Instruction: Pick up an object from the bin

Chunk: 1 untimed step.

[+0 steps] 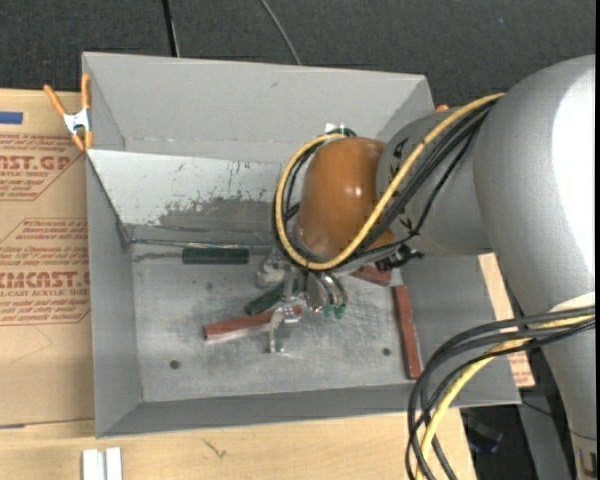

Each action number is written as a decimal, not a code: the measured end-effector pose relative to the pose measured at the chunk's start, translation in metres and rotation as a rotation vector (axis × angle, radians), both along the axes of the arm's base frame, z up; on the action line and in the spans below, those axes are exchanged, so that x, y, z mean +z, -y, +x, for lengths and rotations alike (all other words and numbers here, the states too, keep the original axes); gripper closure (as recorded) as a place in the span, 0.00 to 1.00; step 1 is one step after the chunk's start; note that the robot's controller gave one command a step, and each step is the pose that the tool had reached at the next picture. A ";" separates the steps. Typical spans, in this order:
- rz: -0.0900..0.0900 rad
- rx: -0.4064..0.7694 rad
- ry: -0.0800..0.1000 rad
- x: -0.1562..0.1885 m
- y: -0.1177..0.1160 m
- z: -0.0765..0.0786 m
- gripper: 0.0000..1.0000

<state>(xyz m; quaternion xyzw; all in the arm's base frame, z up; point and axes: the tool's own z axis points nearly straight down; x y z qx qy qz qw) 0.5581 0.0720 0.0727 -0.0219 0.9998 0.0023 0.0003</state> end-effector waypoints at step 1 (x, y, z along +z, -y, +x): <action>0.002 0.047 0.016 0.002 0.005 -0.010 0.00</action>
Offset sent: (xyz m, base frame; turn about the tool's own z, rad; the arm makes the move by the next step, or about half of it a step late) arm 0.0000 0.0000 0.0000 0.0000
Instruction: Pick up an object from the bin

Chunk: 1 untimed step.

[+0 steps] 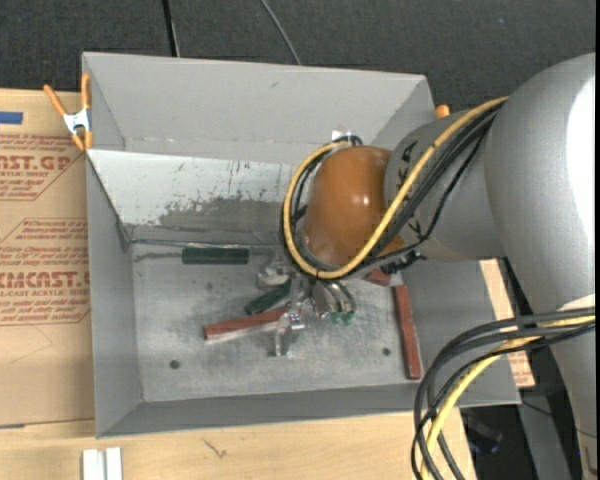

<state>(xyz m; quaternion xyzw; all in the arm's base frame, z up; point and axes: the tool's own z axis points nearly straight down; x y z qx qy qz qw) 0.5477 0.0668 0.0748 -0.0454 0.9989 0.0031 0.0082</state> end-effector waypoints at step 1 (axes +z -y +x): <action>-0.004 -0.045 -0.015 0.000 -0.007 0.012 0.00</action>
Offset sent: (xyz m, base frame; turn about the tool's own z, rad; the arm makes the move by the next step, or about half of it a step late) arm 0.0000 0.0000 0.0000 0.0000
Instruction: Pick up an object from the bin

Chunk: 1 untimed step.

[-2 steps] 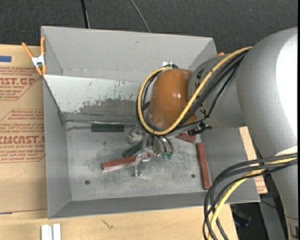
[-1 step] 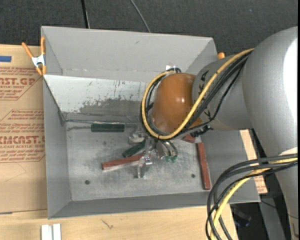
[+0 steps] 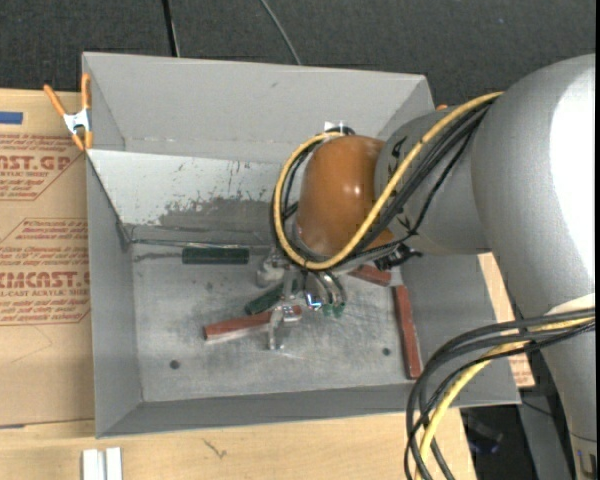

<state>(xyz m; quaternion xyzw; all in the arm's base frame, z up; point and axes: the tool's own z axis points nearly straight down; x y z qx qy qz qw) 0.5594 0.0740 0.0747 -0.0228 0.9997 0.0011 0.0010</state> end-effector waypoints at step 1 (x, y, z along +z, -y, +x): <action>0.001 0.046 0.006 0.004 0.005 -0.009 1.00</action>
Offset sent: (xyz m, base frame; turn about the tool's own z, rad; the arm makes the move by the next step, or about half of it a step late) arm 0.0000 0.0000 0.0000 0.0000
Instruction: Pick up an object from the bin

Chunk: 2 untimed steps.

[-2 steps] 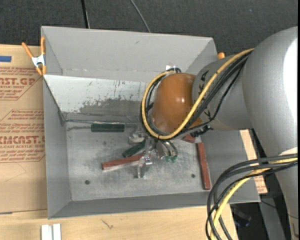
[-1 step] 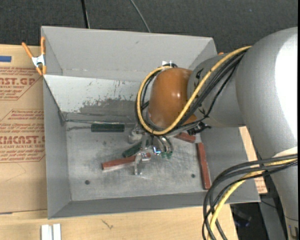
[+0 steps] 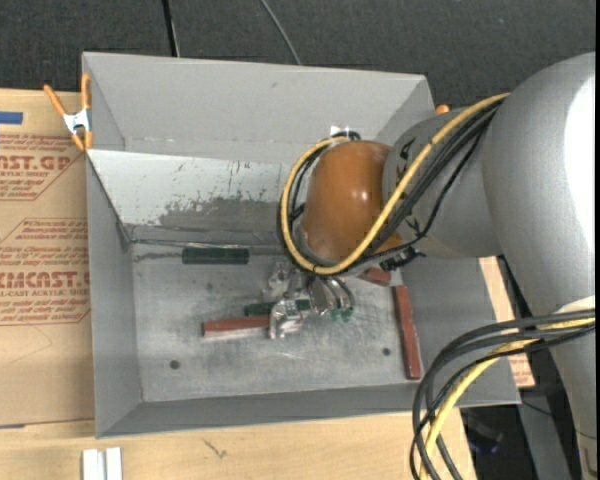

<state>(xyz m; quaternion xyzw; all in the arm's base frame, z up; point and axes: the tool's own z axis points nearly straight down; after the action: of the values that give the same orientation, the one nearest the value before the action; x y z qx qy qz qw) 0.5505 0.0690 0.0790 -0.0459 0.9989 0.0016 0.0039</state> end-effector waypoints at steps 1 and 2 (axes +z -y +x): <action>0.000 0.000 0.000 0.000 0.000 0.000 1.00; -0.001 0.000 -0.008 0.007 0.000 -0.002 1.00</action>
Offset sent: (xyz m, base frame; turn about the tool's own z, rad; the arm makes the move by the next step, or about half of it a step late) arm 0.0000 -0.0002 0.0570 0.0000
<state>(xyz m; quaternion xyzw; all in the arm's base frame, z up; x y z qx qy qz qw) 0.5483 0.0689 0.0856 -0.0460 0.9989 0.0012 0.0000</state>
